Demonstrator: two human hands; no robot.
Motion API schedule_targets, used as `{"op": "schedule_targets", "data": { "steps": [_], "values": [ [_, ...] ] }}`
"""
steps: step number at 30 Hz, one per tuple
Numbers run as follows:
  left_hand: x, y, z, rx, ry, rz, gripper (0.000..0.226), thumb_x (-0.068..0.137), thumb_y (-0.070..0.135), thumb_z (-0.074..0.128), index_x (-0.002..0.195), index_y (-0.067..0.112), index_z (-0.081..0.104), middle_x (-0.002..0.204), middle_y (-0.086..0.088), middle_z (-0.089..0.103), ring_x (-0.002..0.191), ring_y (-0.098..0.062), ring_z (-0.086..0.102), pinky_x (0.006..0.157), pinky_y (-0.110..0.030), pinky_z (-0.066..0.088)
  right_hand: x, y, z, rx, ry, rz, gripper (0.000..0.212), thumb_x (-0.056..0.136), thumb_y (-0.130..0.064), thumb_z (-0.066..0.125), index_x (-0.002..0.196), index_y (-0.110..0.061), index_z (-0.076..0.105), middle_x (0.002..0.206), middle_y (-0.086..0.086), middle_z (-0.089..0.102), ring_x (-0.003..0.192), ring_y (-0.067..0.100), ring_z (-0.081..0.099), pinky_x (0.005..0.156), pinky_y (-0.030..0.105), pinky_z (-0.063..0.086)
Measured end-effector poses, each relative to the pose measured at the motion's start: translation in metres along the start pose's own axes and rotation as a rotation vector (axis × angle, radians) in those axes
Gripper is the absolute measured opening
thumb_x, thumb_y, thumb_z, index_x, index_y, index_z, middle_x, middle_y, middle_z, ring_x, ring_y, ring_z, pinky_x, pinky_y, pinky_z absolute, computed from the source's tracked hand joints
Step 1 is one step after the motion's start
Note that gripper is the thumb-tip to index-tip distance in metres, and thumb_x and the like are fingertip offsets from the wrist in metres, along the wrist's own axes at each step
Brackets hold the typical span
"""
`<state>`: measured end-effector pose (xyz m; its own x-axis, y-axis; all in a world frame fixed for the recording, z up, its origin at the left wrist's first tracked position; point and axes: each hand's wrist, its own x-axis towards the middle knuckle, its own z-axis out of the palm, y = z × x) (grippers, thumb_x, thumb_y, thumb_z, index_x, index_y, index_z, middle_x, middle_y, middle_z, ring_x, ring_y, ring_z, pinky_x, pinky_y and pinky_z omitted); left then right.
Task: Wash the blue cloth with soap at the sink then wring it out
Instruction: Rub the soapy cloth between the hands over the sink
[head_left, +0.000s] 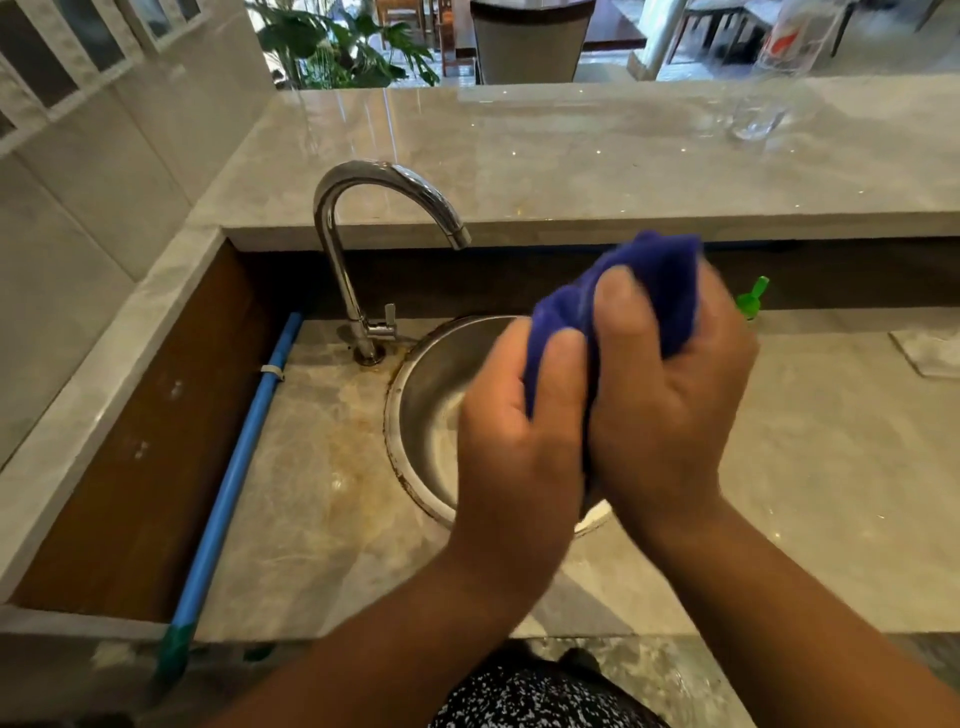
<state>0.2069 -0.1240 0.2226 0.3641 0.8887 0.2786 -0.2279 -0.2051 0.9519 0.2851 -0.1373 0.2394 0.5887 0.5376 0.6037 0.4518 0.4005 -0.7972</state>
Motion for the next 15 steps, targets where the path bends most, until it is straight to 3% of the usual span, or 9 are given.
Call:
{"op": "schedule_targets", "data": {
  "steps": [3,6,8,11,13,15],
  "values": [
    [0.009,0.006,-0.001,0.034,-0.046,0.037,0.029,0.102,0.026,0.052,0.079,0.009,0.055,0.066,-0.004,0.051,0.059,-0.013,0.047,0.052,-0.03,0.041,-0.004,0.005,0.002,0.053,0.092,0.064,0.013,0.095,-0.021,0.049,0.084,-0.023,0.055,0.068,-0.01,0.056,0.061,0.009,0.052,0.058,0.027,0.044],
    [0.034,0.011,-0.015,0.046,0.049,0.056,0.028,0.101,0.031,0.051,0.075,0.021,0.053,0.066,0.003,0.051,0.058,-0.013,0.047,0.055,-0.032,0.04,-0.041,0.001,0.006,0.081,-0.105,0.118,0.015,0.093,-0.024,0.049,0.08,-0.02,0.055,0.068,-0.006,0.056,0.057,0.005,0.049,0.052,0.028,0.042],
    [0.032,0.007,-0.017,0.055,0.07,0.033,0.031,0.101,0.036,0.049,0.076,0.018,0.054,0.066,0.001,0.051,0.06,-0.016,0.048,0.055,-0.038,0.041,-0.04,-0.001,0.006,0.058,-0.181,0.077,0.018,0.092,-0.023,0.049,0.075,-0.016,0.053,0.066,-0.003,0.053,0.055,0.006,0.046,0.049,0.028,0.04],
    [0.004,0.001,-0.006,0.011,0.007,0.008,0.034,0.101,0.033,0.049,0.084,0.004,0.055,0.069,-0.005,0.053,0.061,-0.016,0.049,0.055,-0.034,0.044,-0.001,0.002,0.002,-0.009,-0.041,0.004,0.016,0.093,-0.019,0.05,0.078,-0.019,0.056,0.063,0.0,0.051,0.056,0.008,0.047,0.052,0.025,0.04],
    [-0.002,0.002,-0.003,0.047,-0.052,0.038,0.031,0.098,0.031,0.05,0.08,0.006,0.055,0.065,-0.001,0.053,0.057,-0.01,0.048,0.049,-0.026,0.042,0.006,0.006,0.002,0.042,0.062,0.031,0.017,0.094,-0.019,0.049,0.079,-0.023,0.054,0.062,-0.007,0.052,0.057,0.006,0.049,0.055,0.022,0.042],
    [0.01,0.004,-0.01,0.057,-0.007,0.046,0.029,0.099,0.031,0.053,0.075,0.014,0.055,0.062,0.004,0.051,0.056,-0.008,0.047,0.051,-0.026,0.041,-0.015,0.007,0.007,0.097,0.043,0.097,0.015,0.094,-0.02,0.049,0.081,-0.026,0.055,0.065,-0.011,0.055,0.058,0.001,0.05,0.055,0.02,0.042]
  ]
}}
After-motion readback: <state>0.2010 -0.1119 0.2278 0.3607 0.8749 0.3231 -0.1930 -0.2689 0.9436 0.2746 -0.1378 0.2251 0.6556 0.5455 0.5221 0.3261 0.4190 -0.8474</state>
